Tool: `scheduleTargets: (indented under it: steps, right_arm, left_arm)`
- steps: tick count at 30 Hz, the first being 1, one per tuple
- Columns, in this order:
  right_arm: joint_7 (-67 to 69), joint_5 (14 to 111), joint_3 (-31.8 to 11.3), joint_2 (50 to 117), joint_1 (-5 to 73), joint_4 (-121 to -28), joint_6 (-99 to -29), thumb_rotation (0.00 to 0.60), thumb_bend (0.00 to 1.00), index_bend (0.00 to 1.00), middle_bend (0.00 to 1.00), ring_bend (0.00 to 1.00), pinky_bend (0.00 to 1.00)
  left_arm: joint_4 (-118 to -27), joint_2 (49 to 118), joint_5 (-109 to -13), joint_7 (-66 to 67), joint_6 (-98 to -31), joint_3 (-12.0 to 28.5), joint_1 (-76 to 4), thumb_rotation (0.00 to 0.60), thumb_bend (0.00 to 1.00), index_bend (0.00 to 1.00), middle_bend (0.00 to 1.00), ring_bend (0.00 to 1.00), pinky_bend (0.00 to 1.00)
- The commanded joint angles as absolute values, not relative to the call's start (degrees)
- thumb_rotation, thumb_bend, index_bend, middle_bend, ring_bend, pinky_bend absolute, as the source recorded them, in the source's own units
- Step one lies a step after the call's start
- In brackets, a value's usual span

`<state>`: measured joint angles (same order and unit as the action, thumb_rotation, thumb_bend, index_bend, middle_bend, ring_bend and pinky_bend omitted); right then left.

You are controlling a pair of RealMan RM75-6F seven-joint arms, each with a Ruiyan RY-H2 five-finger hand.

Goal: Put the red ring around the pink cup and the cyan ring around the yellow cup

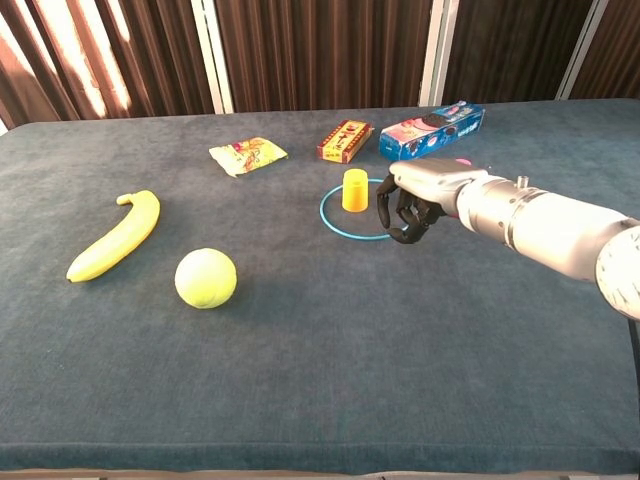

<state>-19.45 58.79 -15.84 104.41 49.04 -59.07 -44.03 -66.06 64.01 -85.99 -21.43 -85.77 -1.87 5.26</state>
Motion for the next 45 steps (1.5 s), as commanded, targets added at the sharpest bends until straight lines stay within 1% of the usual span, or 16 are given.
scheduleTargets:
  steps: [1, 5, 9, 11, 13, 15, 16, 17, 20, 22, 24, 28, 30, 33, 36, 45]
  right_arm:
    - [-19.22, 58.98, -15.56, 103.76, 48.82, -60.2, -44.34, 0.6, 0.48, 0.62, 0.94, 1.0, 1.0]
    - [-18.23, 62.03, -14.5, 101.37, 47.37, -65.32, -47.71, 0.6, 0.47, 0.61, 0.94, 1.0, 1.0]
    - [-18.69, 69.58, -11.16, 96.89, 43.57, -74.51, -56.55, 0.6, 0.47, 0.62, 0.94, 0.99, 1.0]
    - [-20.97, 72.79, -8.97, 94.36, 41.44, -78.89, -60.77, 0.6, 0.46, 0.62, 0.94, 0.96, 1.0]
    - [-25.9, 76.03, -5.99, 90.98, 38.62, -83.97, -65.69, 0.6, 0.4, 0.62, 0.92, 0.9, 1.0]
    - [-32.53, 78.25, -3.31, 87.83, 35.26, -88.49, -71.22, 0.6, 0.28, 0.61, 0.82, 0.8, 0.98]
    - [-35.07, 79.22, -2.27, 86.81, 33.62, -90.19, -73.94, 0.6, 0.26, 0.61, 0.79, 0.76, 0.96]
    - [-37.25, 80.89, -0.97, 85.7, 31.41, -91.92, -77.63, 0.6, 0.22, 0.6, 0.73, 0.69, 0.9]
    - [-38.2, 84.64, 2.12, 83.09, 25.71, -94.21, -85.82, 0.6, 0.21, 0.56, 0.59, 0.54, 0.75]
    - [-37.52, 85.4, 3.69, 81.12, 22.64, -95.31, -89.0, 0.6, 0.21, 0.5, 0.49, 0.45, 0.67]
    - [-36.43, 84.59, 5.06, 78.42, 19.47, -97.34, -91.14, 0.6, 0.21, 0.4, 0.39, 0.35, 0.56]
    - [-33.04, 82.54, 6.5, 73.56, 15.33, -101.17, -92.73, 0.6, 0.21, 0.2, 0.22, 0.19, 0.34]
    - [-31.02, 82.51, 6.92, 71.73, 13.81, -101.73, -93.25, 0.6, 0.21, 0.12, 0.15, 0.12, 0.25]
    - [-29.16, 82.78, 7.1, 70.41, 12.01, -101.38, -93.89, 0.6, 0.21, 0.03, 0.07, 0.04, 0.17]
    - [-28.99, 83.42, 7.2, 70.2, 10.49, -100.21, -94.36, 0.6, 0.21, 0.0, 0.04, 0.01, 0.13]
    - [-28.19, 85.32, 6.77, 71.17, 8.32, -97.64, -92.76, 0.6, 0.21, 0.0, 0.01, 0.0, 0.09]
  left_arm:
    - [-66.08, 64.01, -86.06, -21.38, -85.84, -1.89, 5.26, 0.6, 0.41, 0.06, 0.0, 0.0, 0.15]
    - [-66.04, 64.02, -85.98, -21.45, -85.83, -1.85, 5.28, 0.6, 0.41, 0.06, 0.0, 0.0, 0.15]
    - [-65.89, 64.09, -85.97, -21.55, -85.77, -1.83, 5.23, 0.6, 0.41, 0.06, 0.0, 0.0, 0.15]
    - [-65.89, 64.12, -86.08, -21.63, -85.99, -1.79, 5.24, 0.6, 0.41, 0.06, 0.0, 0.0, 0.15]
    - [-65.91, 64.13, -86.18, -21.67, -86.25, -1.74, 5.25, 0.6, 0.41, 0.06, 0.0, 0.0, 0.15]
    - [-66.05, 64.08, -86.26, -21.71, -86.5, -1.68, 5.27, 0.6, 0.41, 0.06, 0.0, 0.0, 0.15]
    - [-66.11, 64.06, -86.31, -21.67, -86.61, -1.65, 5.26, 0.6, 0.41, 0.06, 0.0, 0.0, 0.15]
    - [-66.22, 64.02, -86.36, -21.53, -86.71, -1.62, 5.24, 0.6, 0.41, 0.06, 0.0, 0.0, 0.15]
    - [-66.71, 63.83, -86.54, -21.18, -87.05, -1.57, 5.22, 0.6, 0.41, 0.06, 0.0, 0.0, 0.15]
    - [-67.13, 63.65, -86.68, -20.81, -87.27, -1.56, 5.19, 0.6, 0.41, 0.06, 0.0, 0.0, 0.15]
    - [-67.77, 63.39, -86.93, -20.23, -87.62, -1.57, 5.17, 0.6, 0.41, 0.06, 0.0, 0.0, 0.15]
    - [-69.2, 62.97, -87.42, -18.72, -88.17, -1.63, 5.1, 0.6, 0.41, 0.06, 0.0, 0.0, 0.15]
    - [-69.96, 62.75, -87.68, -17.73, -88.37, -1.75, 5.09, 0.6, 0.41, 0.06, 0.0, 0.0, 0.15]
    - [-70.88, 62.57, -87.75, -16.39, -88.33, -1.87, 5.06, 0.6, 0.41, 0.06, 0.0, 0.0, 0.15]
    - [-71.65, 62.43, -87.67, -15.49, -88.24, -1.9, 5.03, 0.6, 0.41, 0.06, 0.0, 0.0, 0.15]
    - [-72.61, 62.24, -87.88, -14.44, -88.51, -1.95, 4.93, 0.6, 0.41, 0.06, 0.0, 0.0, 0.15]
